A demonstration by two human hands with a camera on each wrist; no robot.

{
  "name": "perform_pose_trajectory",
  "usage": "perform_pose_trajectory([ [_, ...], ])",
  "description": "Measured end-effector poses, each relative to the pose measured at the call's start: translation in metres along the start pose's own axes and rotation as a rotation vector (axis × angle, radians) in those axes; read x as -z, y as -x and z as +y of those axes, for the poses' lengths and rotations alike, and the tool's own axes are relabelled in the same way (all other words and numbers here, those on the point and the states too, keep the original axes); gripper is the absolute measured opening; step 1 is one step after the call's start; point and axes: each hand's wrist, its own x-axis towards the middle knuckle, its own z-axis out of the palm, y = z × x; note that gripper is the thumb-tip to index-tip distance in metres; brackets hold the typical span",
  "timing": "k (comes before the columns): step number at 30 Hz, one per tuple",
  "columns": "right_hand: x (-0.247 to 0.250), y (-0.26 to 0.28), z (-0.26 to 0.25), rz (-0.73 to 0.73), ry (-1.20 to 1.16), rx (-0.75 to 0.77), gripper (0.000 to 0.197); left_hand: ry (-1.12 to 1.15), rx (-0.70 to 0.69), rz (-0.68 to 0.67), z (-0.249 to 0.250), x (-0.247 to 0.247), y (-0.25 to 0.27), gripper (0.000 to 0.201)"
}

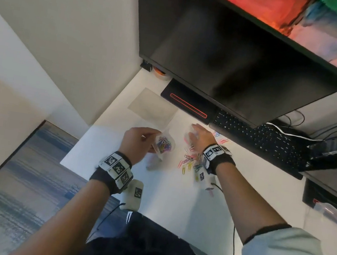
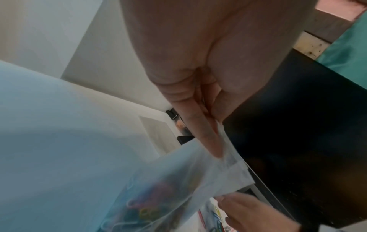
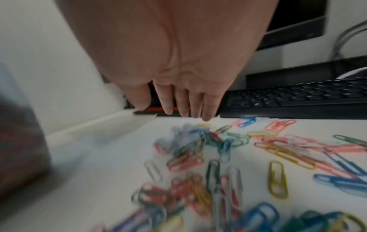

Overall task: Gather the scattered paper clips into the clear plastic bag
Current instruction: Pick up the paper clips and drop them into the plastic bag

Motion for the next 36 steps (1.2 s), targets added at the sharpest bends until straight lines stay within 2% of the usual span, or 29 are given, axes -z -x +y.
perform_pose_trajectory([
  [2,-0.02,-0.005,-0.007,-0.064,0.093,0.075,0.037,0.004,0.001,0.018,-0.004,0.007,0.0,0.018],
  [5,-0.048,0.004,-0.006,-0.102,0.229,0.154,0.055,0.018,0.023,0.033,-0.007,0.013,-0.001,0.019],
  [7,-0.066,0.021,0.002,-0.115,0.443,0.286,0.066,0.027,0.022,0.037,-0.006,0.013,0.0,0.023],
  [9,-0.085,0.04,0.013,-0.11,0.603,0.37,0.069,0.028,0.018,0.034,-0.006,0.009,0.002,0.026],
  [13,-0.099,0.059,0.037,-0.097,0.608,0.286,0.059,0.03,0.008,0.028,-0.008,0.0,0.006,0.024],
  [15,-0.098,0.066,0.045,-0.112,0.565,0.25,0.063,0.038,0.015,0.02,-0.009,-0.003,0.009,0.019],
  [17,-0.096,0.07,0.05,-0.086,0.578,0.274,0.072,0.048,0.031,0.022,-0.009,-0.007,0.011,0.017],
  [20,-0.09,0.069,0.051,-0.009,0.623,0.372,0.065,0.045,0.032,0.017,-0.005,-0.015,0.015,0.018],
  [23,-0.082,0.056,0.055,0.026,0.427,0.337,0.053,0.051,0.036,-0.008,-0.002,-0.023,0.017,0.017],
  [25,-0.074,0.05,0.057,0.091,0.241,0.253,0.037,0.042,0.038,-0.02,0.0,-0.027,0.017,0.016],
  [27,-0.06,0.049,0.055,0.229,-0.064,0.085,0.02,0.04,0.039,-0.028,0.002,-0.03,0.017,0.016],
  [29,-0.049,0.048,0.06,0.315,-0.399,-0.117,0.018,0.035,0.048,-0.031,0.003,-0.033,0.015,0.015],
  [32,-0.029,0.051,0.065,0.272,-0.835,-0.354,0.013,0.009,0.054,-0.042,0.002,-0.038,0.013,0.014],
  [34,-0.015,0.058,0.057,0.199,-1.281,-0.371,0.022,0.01,0.058,-0.057,0.004,-0.042,0.012,0.014],
  [36,-0.001,0.068,0.041,0.142,-1.6,-0.318,0.028,0.031,0.064,-0.072,0.008,-0.048,0.012,0.018],
])
